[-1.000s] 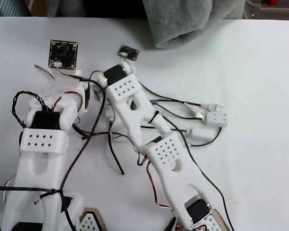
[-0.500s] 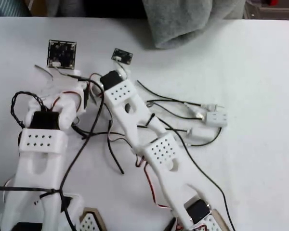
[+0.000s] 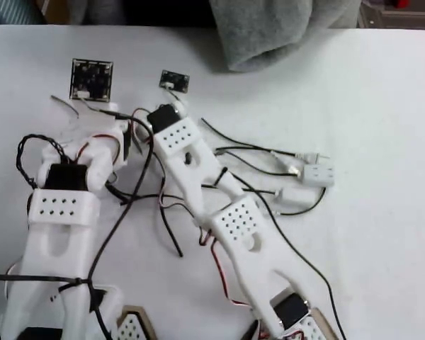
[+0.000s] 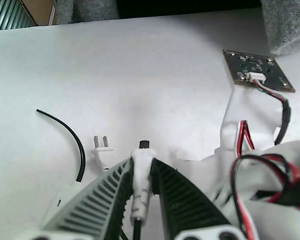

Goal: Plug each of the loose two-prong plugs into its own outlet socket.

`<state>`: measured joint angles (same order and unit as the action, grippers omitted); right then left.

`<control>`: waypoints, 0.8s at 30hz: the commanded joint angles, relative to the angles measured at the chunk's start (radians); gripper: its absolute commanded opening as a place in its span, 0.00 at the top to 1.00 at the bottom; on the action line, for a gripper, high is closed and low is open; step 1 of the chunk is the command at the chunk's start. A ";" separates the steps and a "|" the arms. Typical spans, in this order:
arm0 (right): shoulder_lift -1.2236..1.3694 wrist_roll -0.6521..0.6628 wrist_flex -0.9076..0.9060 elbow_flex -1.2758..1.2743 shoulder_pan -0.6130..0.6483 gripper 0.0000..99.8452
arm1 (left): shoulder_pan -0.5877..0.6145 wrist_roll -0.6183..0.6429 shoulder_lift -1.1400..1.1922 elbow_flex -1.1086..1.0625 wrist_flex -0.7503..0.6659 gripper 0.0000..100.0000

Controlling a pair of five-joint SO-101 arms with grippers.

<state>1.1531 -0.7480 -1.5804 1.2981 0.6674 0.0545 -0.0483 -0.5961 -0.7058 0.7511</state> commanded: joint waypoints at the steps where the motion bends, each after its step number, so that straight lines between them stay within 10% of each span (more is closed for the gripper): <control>1: -0.039 0.026 -0.008 0.035 0.018 0.70 | 0.002 0.005 -0.030 0.008 -0.017 0.98; 20: 0.062 0.040 0.041 0.035 -0.012 0.71 | 0.004 0.005 -0.030 0.008 -0.015 0.98; 24: 0.051 0.038 0.039 0.035 -0.050 0.85 | 0.004 0.005 -0.030 0.006 -0.015 0.98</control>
<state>1.2175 -0.7020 -1.5558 1.3119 0.6720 0.0529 -0.0483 -0.5961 -0.7058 0.7511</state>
